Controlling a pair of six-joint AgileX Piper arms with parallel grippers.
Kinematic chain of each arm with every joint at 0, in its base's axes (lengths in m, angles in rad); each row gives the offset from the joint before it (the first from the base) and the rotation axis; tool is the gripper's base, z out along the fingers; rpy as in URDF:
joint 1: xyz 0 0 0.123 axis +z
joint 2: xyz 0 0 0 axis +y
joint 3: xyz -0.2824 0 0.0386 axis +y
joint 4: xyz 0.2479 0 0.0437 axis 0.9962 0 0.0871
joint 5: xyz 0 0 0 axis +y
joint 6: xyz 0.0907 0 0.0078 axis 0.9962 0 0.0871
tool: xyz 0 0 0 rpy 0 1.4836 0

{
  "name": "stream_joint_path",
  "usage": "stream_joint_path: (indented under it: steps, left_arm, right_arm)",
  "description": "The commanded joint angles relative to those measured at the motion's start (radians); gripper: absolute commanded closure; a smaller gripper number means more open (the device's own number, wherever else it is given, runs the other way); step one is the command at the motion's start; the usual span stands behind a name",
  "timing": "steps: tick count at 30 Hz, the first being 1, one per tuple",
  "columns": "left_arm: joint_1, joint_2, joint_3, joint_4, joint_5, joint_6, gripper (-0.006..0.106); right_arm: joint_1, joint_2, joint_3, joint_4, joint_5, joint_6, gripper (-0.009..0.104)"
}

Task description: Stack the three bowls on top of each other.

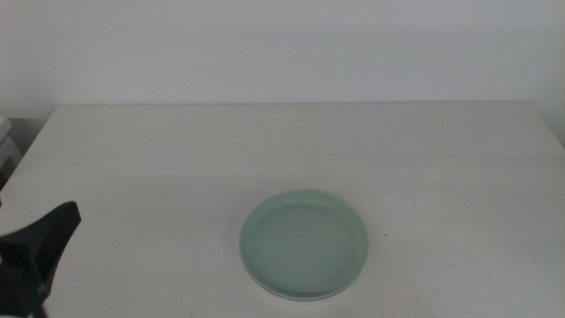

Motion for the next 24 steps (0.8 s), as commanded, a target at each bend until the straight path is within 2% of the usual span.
stream_joint_path:
  steps: [1, 3, 14, 18, 20, 24]
  left_arm:
    - [-0.003, -0.031, 0.019, -0.002, -0.184, -0.012, 0.002]
    - [-0.003, -0.047, 0.045, -0.002, -0.235, -0.012, 0.002]
    - [-0.003, -0.055, 0.065, -0.003, -0.244, -0.013, 0.002]
    - [-0.001, -0.055, 0.094, -0.006, -0.248, -0.013, 0.002]
    - [0.005, -0.069, 0.100, 0.008, -0.250, -0.013, 0.002]
    - [0.096, -0.151, 0.100, 0.008, -0.252, -0.013, 0.002]
  right_arm:
    - [-0.001, -0.028, 0.026, -0.043, -0.161, -0.001, 0.043]
    - [-0.001, -0.045, 0.051, -0.053, -0.197, -0.001, 0.043]
    - [-0.001, -0.048, 0.075, -0.050, -0.182, -0.001, 0.043]
    - [-0.005, -0.051, 0.078, -0.033, -0.185, -0.001, 0.043]
    - [-0.037, -0.057, 0.086, -0.014, -0.188, -0.001, 0.043]
    - [-0.178, -0.084, 0.124, 0.058, -0.201, -0.001, 0.043]
